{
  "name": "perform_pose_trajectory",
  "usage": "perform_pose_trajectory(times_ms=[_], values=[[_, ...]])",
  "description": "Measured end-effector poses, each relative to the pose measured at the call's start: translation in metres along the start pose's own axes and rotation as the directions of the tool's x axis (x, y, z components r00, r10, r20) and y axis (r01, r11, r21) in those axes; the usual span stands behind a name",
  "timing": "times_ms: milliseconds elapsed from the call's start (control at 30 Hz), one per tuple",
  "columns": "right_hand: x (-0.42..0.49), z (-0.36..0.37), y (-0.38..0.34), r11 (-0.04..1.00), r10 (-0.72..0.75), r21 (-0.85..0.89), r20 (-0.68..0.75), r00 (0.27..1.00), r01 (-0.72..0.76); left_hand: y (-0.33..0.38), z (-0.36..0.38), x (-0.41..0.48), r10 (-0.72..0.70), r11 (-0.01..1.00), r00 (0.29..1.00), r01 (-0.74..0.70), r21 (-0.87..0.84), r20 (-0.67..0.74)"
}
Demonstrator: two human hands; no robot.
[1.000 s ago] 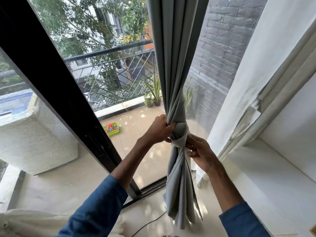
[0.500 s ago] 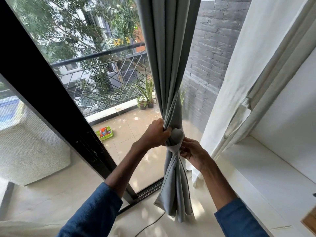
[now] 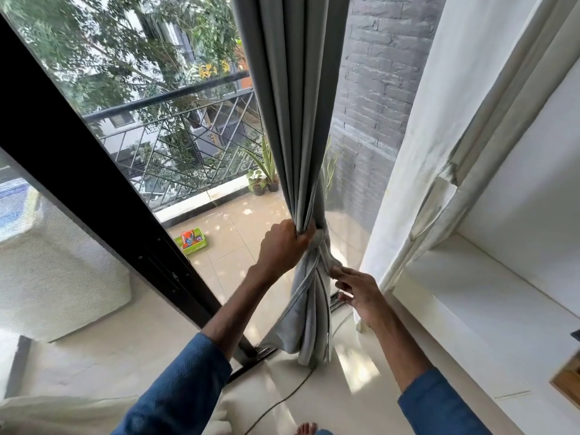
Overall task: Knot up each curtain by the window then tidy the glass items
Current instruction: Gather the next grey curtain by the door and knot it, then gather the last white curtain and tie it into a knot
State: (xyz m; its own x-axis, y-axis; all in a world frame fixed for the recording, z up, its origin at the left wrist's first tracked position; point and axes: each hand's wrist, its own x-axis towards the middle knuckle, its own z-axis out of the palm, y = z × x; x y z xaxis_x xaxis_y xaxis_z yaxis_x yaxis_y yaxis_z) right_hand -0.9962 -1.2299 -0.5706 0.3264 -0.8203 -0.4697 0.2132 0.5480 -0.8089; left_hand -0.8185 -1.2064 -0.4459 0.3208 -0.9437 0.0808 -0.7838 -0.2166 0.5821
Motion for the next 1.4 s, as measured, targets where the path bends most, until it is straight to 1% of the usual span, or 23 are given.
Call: perform_pose_trajectory(times_ms=[67,133,200,300,333,400,467,533,567,600,667,733,800,933,1033,1100,1233,1400], values=[[-0.003,0.0,0.001,1.0,-0.005,0.03,0.007,1.0,0.005,-0.003,0.003,-0.002,-0.03,0.996,0.998,0.035,0.084,-0.056],[-0.005,-0.001,0.002,0.998,-0.005,0.069,0.01,1.0,0.004,-0.006,0.003,-0.002,-0.009,0.989,0.998,0.019,0.148,-0.07],[-0.007,-0.004,0.004,0.993,-0.008,0.116,0.002,1.0,0.008,-0.011,0.004,-0.001,0.001,0.976,0.999,0.009,0.219,-0.042],[-0.013,-0.008,0.002,0.991,-0.006,0.13,-0.011,1.0,0.008,-0.02,0.006,-0.001,-0.05,0.963,0.999,0.043,0.267,0.019],[-0.014,-0.009,0.001,0.992,-0.005,0.128,-0.017,1.0,0.007,-0.023,0.009,-0.001,-0.072,0.964,0.996,0.053,0.261,0.061],[-0.018,-0.013,-0.001,0.993,-0.005,0.12,-0.04,0.999,0.01,-0.025,0.02,0.002,-0.124,0.984,0.966,0.09,0.155,0.227],[-0.022,-0.017,-0.003,0.993,-0.006,0.12,-0.072,0.997,0.015,-0.018,0.031,0.002,-0.137,0.99,0.899,0.139,0.026,0.416],[-0.025,-0.019,-0.007,0.991,-0.015,0.131,-0.112,0.994,0.03,-0.007,0.042,0.001,-0.099,0.983,0.825,0.168,-0.075,0.557],[-0.027,-0.021,-0.009,0.99,-0.021,0.135,-0.133,0.991,0.039,-0.002,0.047,0.001,-0.05,0.981,0.809,0.149,-0.122,0.586],[-0.028,-0.023,-0.011,0.99,-0.027,0.132,-0.148,0.989,0.046,0.0,0.051,0.0,0.014,0.982,0.813,0.099,-0.162,0.582],[-0.032,-0.028,-0.017,0.99,-0.041,0.125,-0.181,0.983,0.064,0.003,0.061,0.001,0.143,0.979,0.839,-0.041,-0.201,0.525],[-0.035,-0.036,-0.023,0.988,-0.057,0.129,-0.227,0.972,0.088,0.006,0.071,0.006,0.229,0.968,0.857,-0.152,-0.198,0.463],[-0.038,-0.044,-0.028,0.984,-0.081,0.129,-0.27,0.959,0.12,0.013,0.078,0.01,0.298,0.951,0.855,-0.225,-0.214,0.425],[-0.046,-0.061,-0.042,0.975,-0.125,0.129,-0.339,0.932,0.178,0.036,0.091,0.017,0.348,0.919,0.843,-0.22,-0.327,0.411],[-0.049,-0.075,-0.059,0.967,-0.179,0.108,-0.365,0.914,0.232,0.055,0.105,0.025,0.398,0.893,0.835,-0.258,-0.368,0.38],[-0.049,-0.081,-0.073,0.961,-0.211,0.091,-0.372,0.904,0.262,0.066,0.114,0.032,0.418,0.883,0.835,-0.281,-0.375,0.357],[-0.037,-0.102,-0.108,0.944,-0.264,0.083,-0.382,0.885,0.318,0.09,0.125,0.056,0.503,0.816,0.829,-0.363,-0.45,0.244],[-0.006,-0.134,-0.16,0.929,-0.322,0.062,-0.355,0.878,0.366,0.127,0.137,0.098,0.498,0.812,0.846,-0.379,-0.444,0.189]])
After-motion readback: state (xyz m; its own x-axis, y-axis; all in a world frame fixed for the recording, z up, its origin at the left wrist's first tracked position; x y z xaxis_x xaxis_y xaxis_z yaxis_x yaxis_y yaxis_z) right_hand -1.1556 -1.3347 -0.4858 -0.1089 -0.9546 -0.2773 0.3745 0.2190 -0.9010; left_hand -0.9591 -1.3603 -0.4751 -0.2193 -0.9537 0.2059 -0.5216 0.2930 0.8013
